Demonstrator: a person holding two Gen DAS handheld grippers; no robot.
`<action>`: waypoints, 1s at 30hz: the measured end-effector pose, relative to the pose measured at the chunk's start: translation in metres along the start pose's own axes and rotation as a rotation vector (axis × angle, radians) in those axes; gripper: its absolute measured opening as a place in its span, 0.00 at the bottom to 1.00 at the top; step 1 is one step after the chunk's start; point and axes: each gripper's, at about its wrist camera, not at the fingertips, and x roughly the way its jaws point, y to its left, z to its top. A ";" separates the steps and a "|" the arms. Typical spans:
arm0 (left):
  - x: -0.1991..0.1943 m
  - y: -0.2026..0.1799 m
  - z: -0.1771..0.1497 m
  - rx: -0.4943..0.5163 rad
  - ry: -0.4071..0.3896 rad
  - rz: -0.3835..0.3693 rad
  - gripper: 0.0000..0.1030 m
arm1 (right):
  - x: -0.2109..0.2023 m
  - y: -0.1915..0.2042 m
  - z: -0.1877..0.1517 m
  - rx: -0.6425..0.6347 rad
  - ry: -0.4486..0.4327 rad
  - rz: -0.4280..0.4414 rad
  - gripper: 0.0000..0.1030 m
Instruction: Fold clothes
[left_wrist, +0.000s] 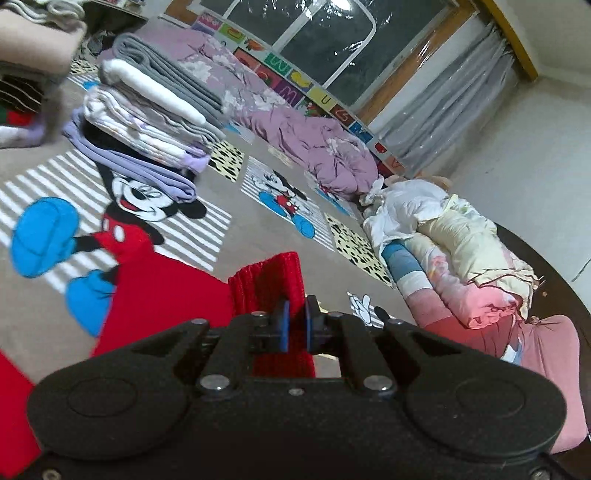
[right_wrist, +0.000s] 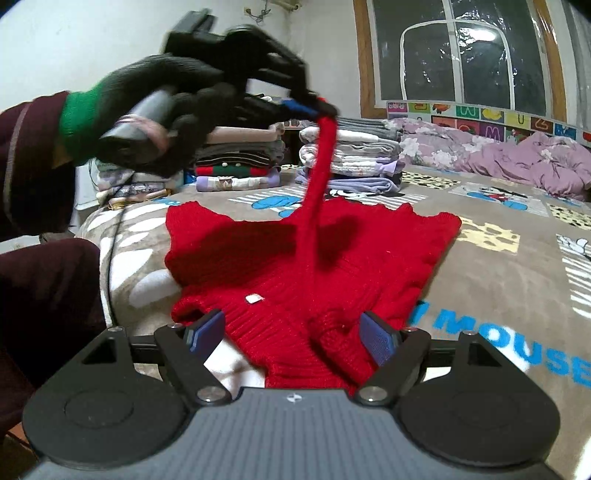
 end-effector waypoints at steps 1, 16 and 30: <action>0.008 -0.002 0.000 0.002 0.006 0.000 0.06 | -0.001 -0.001 0.000 0.006 -0.001 0.002 0.77; 0.104 -0.019 -0.015 0.037 0.079 0.056 0.06 | -0.003 -0.016 -0.003 0.085 -0.010 0.045 0.77; 0.155 -0.031 -0.039 0.220 0.155 0.161 0.05 | 0.004 -0.020 -0.004 0.093 0.004 0.050 0.79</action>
